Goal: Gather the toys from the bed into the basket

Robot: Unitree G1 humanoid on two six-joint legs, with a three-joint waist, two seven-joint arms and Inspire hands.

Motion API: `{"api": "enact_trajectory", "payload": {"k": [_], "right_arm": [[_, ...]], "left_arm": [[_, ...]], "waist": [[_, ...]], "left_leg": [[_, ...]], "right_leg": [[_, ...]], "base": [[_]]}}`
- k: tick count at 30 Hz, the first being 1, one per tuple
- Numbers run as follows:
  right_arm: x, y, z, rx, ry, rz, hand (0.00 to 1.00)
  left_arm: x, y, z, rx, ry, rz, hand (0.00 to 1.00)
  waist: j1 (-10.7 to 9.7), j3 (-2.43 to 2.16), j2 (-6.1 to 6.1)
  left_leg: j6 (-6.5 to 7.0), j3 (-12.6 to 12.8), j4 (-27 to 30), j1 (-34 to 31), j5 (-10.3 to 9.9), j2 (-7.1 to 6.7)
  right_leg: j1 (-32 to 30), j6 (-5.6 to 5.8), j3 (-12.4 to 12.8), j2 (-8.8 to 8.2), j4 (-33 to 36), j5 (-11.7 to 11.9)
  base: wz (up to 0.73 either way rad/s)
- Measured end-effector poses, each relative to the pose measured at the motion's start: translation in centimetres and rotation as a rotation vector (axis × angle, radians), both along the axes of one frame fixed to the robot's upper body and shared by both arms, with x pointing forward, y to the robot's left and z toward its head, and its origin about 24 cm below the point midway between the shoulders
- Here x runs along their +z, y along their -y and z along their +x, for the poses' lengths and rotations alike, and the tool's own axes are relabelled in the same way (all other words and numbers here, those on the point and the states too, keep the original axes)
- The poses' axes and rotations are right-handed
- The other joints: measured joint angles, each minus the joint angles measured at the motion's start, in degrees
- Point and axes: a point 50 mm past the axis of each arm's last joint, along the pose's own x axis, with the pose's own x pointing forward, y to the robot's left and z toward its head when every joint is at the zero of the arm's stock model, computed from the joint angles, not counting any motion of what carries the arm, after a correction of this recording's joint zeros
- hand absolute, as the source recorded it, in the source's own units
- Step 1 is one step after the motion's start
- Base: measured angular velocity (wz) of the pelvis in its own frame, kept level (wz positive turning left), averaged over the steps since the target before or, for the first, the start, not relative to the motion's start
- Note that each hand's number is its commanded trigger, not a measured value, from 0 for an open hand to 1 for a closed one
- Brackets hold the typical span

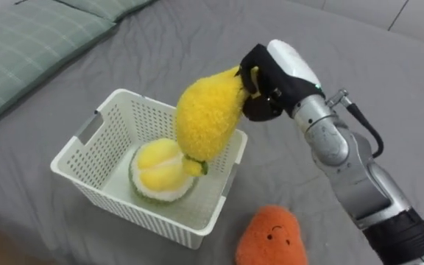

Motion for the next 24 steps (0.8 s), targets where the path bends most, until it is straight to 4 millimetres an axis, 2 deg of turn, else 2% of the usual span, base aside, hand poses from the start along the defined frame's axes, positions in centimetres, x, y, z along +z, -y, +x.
{"api": "enact_trajectory", "payload": {"k": [2, 3, 4, 5, 6, 9, 12, 17, 24], "right_arm": [[-0.1, -0.7, -0.1, 0.012, -0.001, -0.025, 1.0], [-0.2, -1.4, -0.2, 0.028, -0.004, -0.032, 0.85], [-0.2, -1.7, -0.3, 0.036, -0.005, -0.036, 0.46], [-0.3, -2.2, -0.5, 0.053, -0.008, -0.043, 0.18], [-0.3, -2.6, -0.6, 0.061, -0.01, -0.043, 0.0], [-0.4, -3.7, -0.9, 0.094, -0.035, -0.034, 0.0], [-0.7, -4.0, -1.0, 0.116, -0.063, -0.046, 0.0], [-0.8, -4.2, -1.1, 0.135, -0.087, -0.052, 0.0], [-1.2, -4.0, -1.2, 0.144, -0.119, -0.069, 0.0]], "left_arm": [[0.0, 0.1, 0.2, -0.003, -0.001, -0.002, 0.0], [0.0, 0.3, 0.3, -0.004, -0.001, -0.007, 0.0], [0.0, 0.3, 0.3, -0.004, 0.0, -0.009, 0.0], [-0.1, 0.4, 0.4, -0.005, 0.001, -0.012, 0.0], [0.0, 0.4, 0.4, -0.006, 0.001, -0.013, 0.0], [-0.1, 0.4, 0.5, -0.017, -0.005, -0.013, 0.0], [0.0, 0.5, 0.7, -0.028, -0.009, -0.008, 0.0], [0.0, 1.1, 1.0, -0.03, 0.003, -0.018, 0.0], [0.0, 1.2, 1.3, -0.033, 0.011, -0.019, 0.0]], "waist": [[0.4, -0.02, -0.03], [0.4, -0.01, -0.07], [0.5, 0.0, -0.08], [0.6, 0.03, -0.15], [0.6, 0.04, -0.21], [1.1, 0.18, -0.42], [1.9, 0.25, -0.46], [2.7, 0.35, -0.33], [3.2, 0.22, -0.62]], "left_leg": [[0.09, -0.1, 0.0, 0.1, 0.1, -0.1], [0.16, -0.3, 0.0, 0.1, 0.1, -0.16], [0.18, -0.3, 0.0, 0.2, 0.2, -0.19], [0.21, -0.3, 0.0, 0.2, 0.2, -0.23], [0.21, -0.4, 0.0, 0.2, 0.2, -0.23], [0.21, -0.7, 0.1, 0.3, 0.2, -0.29], [0.2, -1.1, 0.2, 0.1, 0.1, -0.32], [0.14, -1.4, 0.4, 0.0, 0.2, -0.34], [0.11, -1.1, 0.4, 0.2, 0.2, -0.28]], "right_leg": [[0.1, 0.01, 0.1, -0.06, 0.0, 0.0], [0.3, 0.01, 0.1, -0.12, 0.0, 0.0], [0.3, 0.01, 0.1, -0.14, 0.0, 0.0], [0.4, 0.01, 0.1, -0.17, 0.0, 0.0], [0.4, 0.01, 0.1, -0.18, 0.0, 0.0], [0.6, 0.02, 0.3, -0.17, 0.0, 0.0], [0.5, 0.03, 0.4, -0.13, 0.0, 0.0], [0.5, 0.03, 0.8, -0.06, 0.0, 0.0], [0.6, 0.03, 1.6, -0.01, 0.0, 0.0]], "base": [[0.05], [0.07], [0.05], [0.0], [0.0], [0.03], [0.07], [0.04], [-0.01]]}}
